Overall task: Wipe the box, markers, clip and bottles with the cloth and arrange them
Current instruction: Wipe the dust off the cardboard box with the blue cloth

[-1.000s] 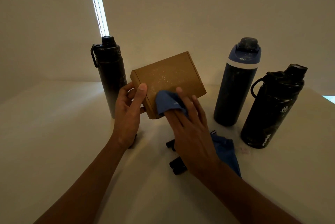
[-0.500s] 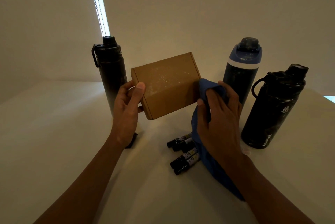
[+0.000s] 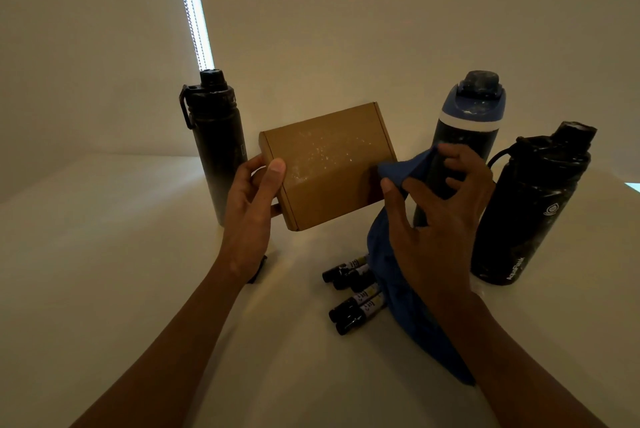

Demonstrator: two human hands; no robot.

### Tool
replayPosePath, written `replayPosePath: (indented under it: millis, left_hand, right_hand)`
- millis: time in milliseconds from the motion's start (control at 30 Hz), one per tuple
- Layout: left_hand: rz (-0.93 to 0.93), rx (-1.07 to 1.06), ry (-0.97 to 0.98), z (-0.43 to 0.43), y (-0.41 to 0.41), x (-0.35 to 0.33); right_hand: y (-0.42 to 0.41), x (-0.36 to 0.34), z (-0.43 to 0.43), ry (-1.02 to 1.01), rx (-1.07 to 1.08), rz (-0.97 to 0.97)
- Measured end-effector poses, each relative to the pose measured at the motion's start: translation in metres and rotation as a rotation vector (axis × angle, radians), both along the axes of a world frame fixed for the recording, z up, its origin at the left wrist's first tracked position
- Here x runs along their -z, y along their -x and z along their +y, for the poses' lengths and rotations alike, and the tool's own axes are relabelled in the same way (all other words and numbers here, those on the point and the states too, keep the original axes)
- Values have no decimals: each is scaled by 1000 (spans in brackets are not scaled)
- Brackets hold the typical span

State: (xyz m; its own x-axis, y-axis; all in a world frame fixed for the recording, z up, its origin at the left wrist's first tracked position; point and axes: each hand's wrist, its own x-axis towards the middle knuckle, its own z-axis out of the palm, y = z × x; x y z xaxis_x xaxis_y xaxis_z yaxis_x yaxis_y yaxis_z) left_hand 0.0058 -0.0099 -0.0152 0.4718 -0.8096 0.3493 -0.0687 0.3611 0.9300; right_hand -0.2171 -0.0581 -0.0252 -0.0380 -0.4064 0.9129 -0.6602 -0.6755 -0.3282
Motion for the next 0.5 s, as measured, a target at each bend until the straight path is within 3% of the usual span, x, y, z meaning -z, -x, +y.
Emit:
replayPosePath:
  millis: [200,400,500]
  left_hand:
    - [26,-2,-1,0,-1,0]
    - [50,3,-6,-1,2,0]
    - [38,26,-7,0,4,1]
  right_hand:
    - [-6,13,-9,-92,-109,156]
    - [-35,27,10,36,-151,388]
    - [-50,30,20,-22,-302,347]
